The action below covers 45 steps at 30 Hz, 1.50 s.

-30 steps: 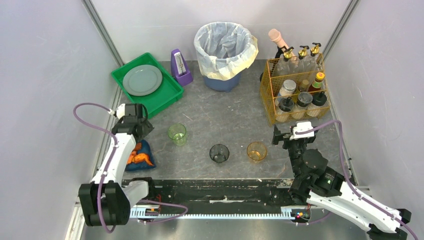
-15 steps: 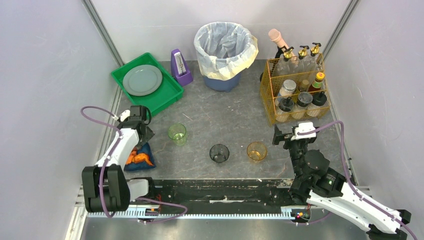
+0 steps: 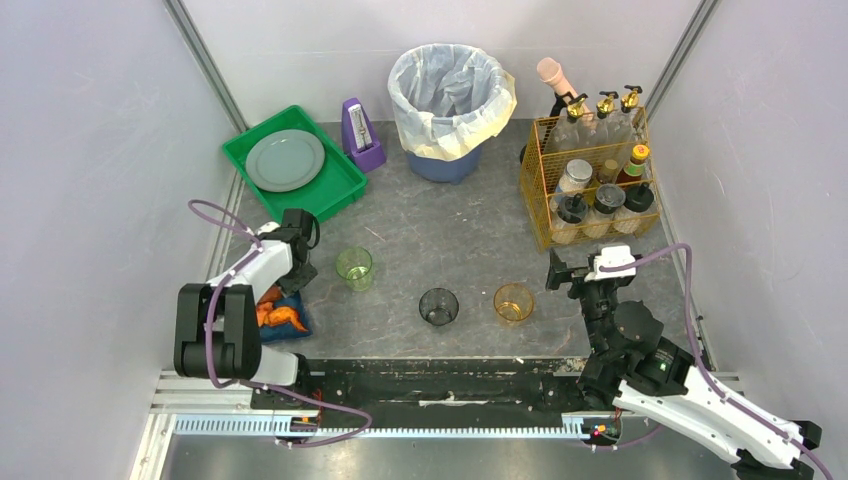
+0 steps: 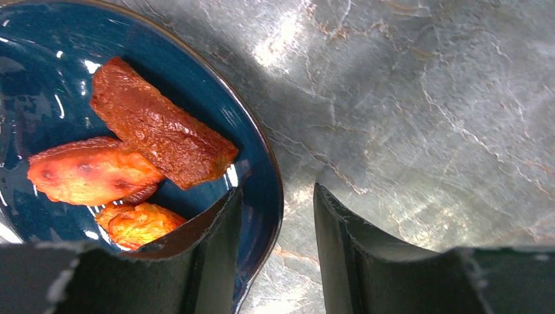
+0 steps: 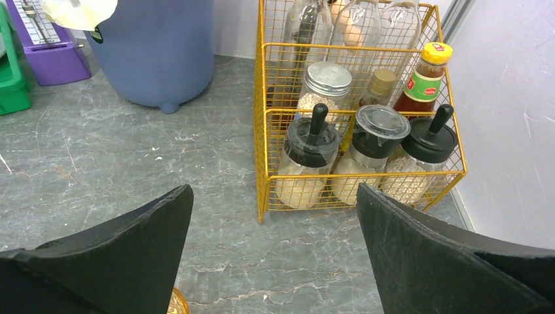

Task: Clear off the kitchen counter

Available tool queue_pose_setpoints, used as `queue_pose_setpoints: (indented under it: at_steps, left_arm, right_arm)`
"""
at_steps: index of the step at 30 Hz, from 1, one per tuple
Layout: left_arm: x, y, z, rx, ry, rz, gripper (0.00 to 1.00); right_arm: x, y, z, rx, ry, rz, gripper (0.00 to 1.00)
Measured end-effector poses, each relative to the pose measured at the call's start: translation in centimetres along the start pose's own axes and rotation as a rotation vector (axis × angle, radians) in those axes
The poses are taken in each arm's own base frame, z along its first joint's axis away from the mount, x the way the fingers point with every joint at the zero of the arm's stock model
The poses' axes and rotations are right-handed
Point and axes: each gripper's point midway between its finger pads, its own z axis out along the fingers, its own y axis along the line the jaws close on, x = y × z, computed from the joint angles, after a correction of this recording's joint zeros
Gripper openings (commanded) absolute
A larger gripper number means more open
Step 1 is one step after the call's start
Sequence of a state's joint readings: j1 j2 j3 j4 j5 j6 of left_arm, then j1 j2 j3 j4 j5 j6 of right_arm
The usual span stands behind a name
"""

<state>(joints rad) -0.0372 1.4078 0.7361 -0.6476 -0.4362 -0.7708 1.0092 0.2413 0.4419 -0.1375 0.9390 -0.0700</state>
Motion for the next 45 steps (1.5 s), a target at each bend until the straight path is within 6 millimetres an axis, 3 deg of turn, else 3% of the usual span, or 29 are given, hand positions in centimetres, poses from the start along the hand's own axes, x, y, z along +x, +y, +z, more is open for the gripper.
queue_pose_setpoints:
  at_steps: [3, 8, 13, 19, 24, 29, 34, 38, 42, 45]
  left_arm:
    - [-0.2, 0.3, 0.3, -0.029, -0.008, 0.003, 0.44]
    - [-0.5, 0.8, 0.6, -0.076, -0.017, 0.015, 0.20]
    - [-0.8, 0.1, 0.2, -0.090, -0.040, 0.079, 0.02]
    - [0.7, -2.2, -0.9, -0.073, -0.045, 0.223, 0.02]
    - [1.3, -6.9, -2.4, 0.012, -0.065, 0.309, 0.03]
    - [0.8, -11.0, -3.6, 0.092, -0.082, 0.325, 0.23]
    - [0.4, -14.1, -3.5, 0.172, -0.088, 0.301, 0.44]
    - [0.3, -15.0, -3.7, 0.207, -0.089, 0.293, 0.57]
    - [-0.1, -15.3, -4.3, 0.236, -0.100, 0.275, 0.61]
    - [-1.4, -14.6, -6.1, 0.288, -0.133, 0.226, 0.64]
  right_arm:
    - [-0.1, -0.1, -0.1, 0.001, -0.004, 0.006, 0.98]
    - [-0.2, -0.2, -0.1, 0.001, -0.008, 0.011, 0.98]
    - [-0.2, -0.2, -0.1, 0.001, -0.009, 0.013, 0.98]
    - [-0.2, -0.2, -0.1, 0.001, -0.010, 0.014, 0.98]
    - [-0.2, -0.2, -0.1, 0.001, -0.009, 0.013, 0.98]
    - [-0.1, -0.2, -0.1, 0.002, -0.006, 0.009, 0.98]
    - [-0.1, -0.1, 0.0, 0.005, -0.002, 0.004, 0.98]
    - [0.1, 0.0, 0.0, 0.004, 0.004, -0.004, 0.98]
    - [0.2, 0.1, 0.1, 0.003, 0.009, -0.012, 0.98]
    - [0.2, 0.1, 0.1, 0.003, 0.009, -0.011, 0.98]
